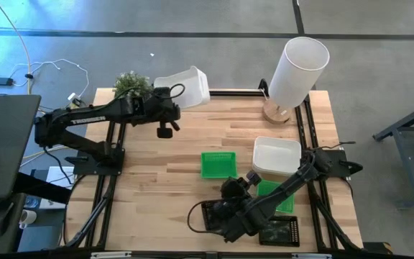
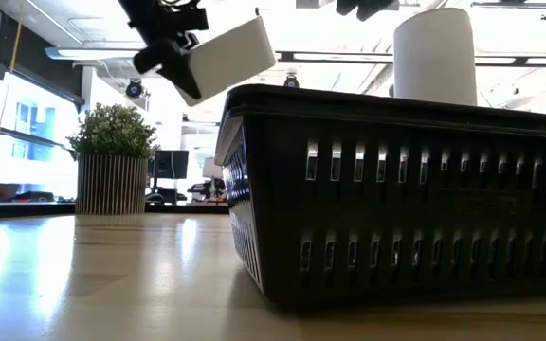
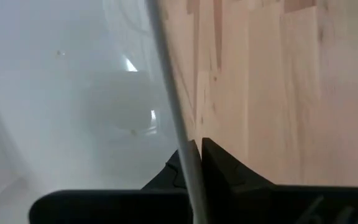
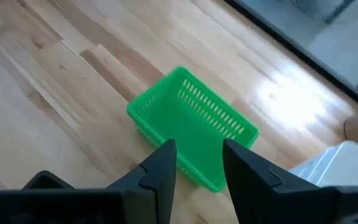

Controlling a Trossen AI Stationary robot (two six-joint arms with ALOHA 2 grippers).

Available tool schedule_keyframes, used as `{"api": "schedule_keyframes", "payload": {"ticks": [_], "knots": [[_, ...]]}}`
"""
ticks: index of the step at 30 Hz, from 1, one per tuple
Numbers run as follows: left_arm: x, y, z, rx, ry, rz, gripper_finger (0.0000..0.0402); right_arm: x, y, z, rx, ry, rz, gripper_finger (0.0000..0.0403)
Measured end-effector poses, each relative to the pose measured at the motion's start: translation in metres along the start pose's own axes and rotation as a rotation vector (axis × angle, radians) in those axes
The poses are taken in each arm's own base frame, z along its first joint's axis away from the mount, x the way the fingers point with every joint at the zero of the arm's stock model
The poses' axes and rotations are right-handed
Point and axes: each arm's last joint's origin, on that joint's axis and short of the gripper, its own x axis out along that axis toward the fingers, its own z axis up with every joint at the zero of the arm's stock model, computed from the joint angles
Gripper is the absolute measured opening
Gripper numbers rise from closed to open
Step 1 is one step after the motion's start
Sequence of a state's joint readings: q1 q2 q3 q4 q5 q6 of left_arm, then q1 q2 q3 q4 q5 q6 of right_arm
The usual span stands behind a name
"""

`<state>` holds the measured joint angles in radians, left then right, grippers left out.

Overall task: Stack baskets by color
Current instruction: Stack the top white bin on the white bins

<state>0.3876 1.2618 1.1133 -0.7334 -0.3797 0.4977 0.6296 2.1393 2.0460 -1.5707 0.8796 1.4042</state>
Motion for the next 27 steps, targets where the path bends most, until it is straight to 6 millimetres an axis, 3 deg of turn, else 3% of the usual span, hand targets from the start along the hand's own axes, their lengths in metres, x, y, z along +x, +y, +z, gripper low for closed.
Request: {"api": "schedule_keyframes", "payload": {"ticks": [13, 27], "knots": [[-0.024, -0.038, 0.001, 0.015, 0.051, -0.058, 0.0000, -0.025, -0.021, 0.016, -0.079, -0.080, 0.049, 0.0116], [-0.050, -0.081, 0.004, 0.126, 0.036, -0.091, 0.0000, -0.030, -0.044, 0.042, -0.048, -0.136, 0.045, 0.0116]]}}
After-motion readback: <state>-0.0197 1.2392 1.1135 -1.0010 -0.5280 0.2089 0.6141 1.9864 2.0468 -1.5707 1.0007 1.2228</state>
